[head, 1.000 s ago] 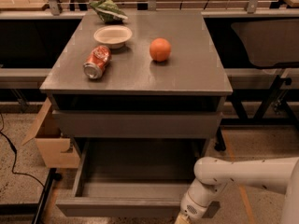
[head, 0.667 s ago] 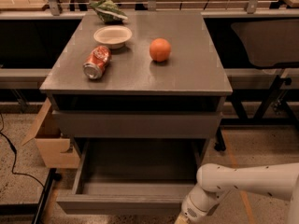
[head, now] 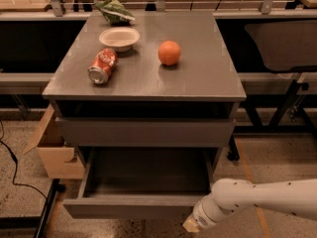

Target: Close middle drawer

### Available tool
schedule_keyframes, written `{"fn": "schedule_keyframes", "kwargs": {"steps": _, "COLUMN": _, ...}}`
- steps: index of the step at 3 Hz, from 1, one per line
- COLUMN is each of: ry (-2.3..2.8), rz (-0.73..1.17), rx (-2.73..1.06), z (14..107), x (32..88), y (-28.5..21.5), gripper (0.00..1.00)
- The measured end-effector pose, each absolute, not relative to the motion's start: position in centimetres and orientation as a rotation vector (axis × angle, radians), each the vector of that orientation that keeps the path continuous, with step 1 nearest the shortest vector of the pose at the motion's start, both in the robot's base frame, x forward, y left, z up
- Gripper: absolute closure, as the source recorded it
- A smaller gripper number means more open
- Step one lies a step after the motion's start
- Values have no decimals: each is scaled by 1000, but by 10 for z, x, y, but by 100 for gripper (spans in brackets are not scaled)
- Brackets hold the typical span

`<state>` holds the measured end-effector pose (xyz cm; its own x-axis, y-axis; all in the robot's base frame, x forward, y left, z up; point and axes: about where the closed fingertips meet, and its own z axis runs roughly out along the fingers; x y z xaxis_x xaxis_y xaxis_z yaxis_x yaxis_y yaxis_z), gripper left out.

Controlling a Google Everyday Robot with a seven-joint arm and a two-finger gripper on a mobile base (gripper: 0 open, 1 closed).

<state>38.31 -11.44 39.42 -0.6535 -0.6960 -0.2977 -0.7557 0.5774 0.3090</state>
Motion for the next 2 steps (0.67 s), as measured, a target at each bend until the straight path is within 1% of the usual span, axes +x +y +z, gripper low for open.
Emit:
{"fn": "schedule_keyframes", "kwargs": {"steps": 1, "ry": 2537, "rz": 564, "rx": -1178, "z": 400, "x": 426, "y": -111, "gripper": 100}}
{"fn": "schedule_keyframes", "kwargs": {"steps": 2, "ry": 2537, "rz": 564, "rx": -1178, "z": 400, "x": 426, "y": -111, "gripper": 100}}
